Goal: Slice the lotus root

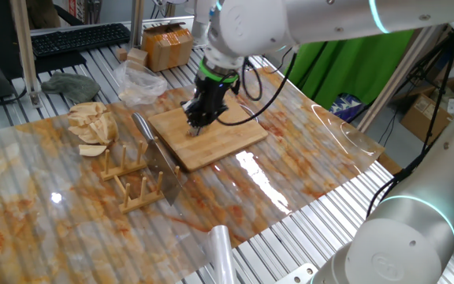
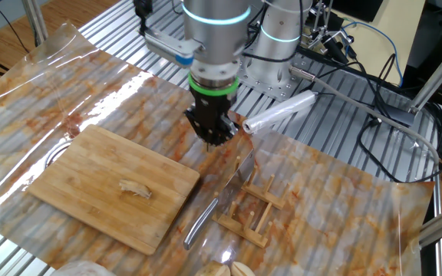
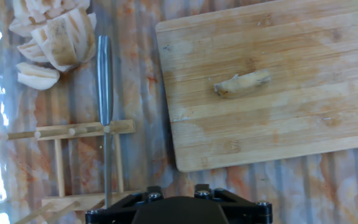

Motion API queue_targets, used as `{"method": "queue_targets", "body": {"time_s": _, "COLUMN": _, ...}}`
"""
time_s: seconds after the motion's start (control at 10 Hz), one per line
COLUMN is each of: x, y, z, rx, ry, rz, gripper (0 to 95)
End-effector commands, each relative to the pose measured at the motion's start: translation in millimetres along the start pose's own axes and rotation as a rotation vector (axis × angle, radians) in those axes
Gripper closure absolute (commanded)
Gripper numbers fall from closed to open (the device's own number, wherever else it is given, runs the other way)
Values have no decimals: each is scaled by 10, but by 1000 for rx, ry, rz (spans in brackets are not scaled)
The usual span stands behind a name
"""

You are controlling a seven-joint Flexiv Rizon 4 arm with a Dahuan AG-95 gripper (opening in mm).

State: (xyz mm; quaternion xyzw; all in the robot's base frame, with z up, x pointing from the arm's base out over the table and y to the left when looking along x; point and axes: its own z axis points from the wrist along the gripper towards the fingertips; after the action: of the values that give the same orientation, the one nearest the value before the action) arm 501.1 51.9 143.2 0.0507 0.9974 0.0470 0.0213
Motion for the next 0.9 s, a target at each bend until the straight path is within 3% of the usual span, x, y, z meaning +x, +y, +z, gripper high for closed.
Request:
{"method": "queue_targets", "body": {"time_s": 0.1, "x": 23, "y": 119, "z": 91, "rx": -1, "ry": -1, "rz": 27, "gripper": 950}}
{"method": "queue_targets", "body": {"time_s": 0.5, "x": 90, "y": 317, "z": 249, "rx": -6, "ry": 0, "rz": 65, "gripper": 950}}
{"method": "queue_targets", "body": {"time_s": 0.9, "x": 128, "y": 388, "z": 258, "rx": -8, "ry": 1, "rz": 78, "gripper": 950}}
